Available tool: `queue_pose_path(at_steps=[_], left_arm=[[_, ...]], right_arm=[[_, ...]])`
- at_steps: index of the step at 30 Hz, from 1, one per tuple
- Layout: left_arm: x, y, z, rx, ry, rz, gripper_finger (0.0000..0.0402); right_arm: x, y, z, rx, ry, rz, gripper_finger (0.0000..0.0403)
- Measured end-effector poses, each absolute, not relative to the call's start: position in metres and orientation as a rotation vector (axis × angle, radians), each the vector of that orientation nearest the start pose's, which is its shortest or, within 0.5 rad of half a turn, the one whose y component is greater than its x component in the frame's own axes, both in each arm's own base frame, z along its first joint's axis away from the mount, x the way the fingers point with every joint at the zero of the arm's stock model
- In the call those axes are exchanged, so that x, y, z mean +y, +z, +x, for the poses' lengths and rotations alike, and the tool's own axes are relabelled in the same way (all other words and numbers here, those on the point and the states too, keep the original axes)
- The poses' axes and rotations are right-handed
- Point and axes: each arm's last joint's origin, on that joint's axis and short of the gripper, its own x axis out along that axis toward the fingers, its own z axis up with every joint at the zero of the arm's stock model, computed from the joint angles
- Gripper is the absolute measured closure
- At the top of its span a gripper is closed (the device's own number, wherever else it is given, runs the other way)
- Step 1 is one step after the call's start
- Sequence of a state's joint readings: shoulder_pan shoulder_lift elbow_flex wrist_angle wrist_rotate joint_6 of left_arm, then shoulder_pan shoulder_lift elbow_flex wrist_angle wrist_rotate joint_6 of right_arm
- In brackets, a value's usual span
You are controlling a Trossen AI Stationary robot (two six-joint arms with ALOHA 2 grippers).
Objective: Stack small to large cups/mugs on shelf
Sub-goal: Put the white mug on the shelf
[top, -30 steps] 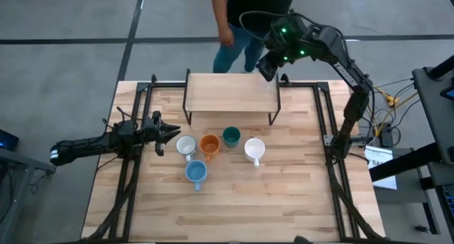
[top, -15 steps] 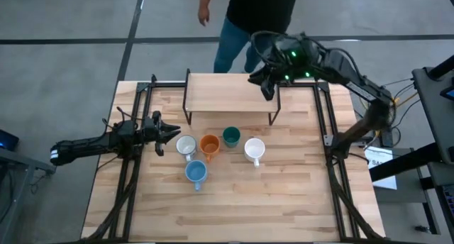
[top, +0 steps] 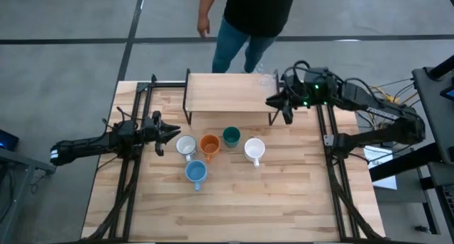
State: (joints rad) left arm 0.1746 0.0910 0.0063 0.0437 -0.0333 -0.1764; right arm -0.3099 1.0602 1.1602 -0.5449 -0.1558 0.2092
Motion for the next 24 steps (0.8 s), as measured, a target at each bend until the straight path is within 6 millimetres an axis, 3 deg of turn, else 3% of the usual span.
queue_pose_path(at_steps=[5,11,24], left_arm=[[0.019,0.163,0.101,0.022,0.211,-0.178,0.0333],[0.019,0.163,0.101,0.022,0.211,-0.179,0.0333],[0.019,0.163,0.101,0.023,0.211,-0.178,0.0333]], right_arm=[[-0.055,0.356,0.187,0.376,-0.181,0.247,0.0344],[-0.048,0.34,0.164,0.298,-0.17,0.203,0.0392],[-0.038,0.295,0.137,0.29,-0.141,0.231,0.0395]])
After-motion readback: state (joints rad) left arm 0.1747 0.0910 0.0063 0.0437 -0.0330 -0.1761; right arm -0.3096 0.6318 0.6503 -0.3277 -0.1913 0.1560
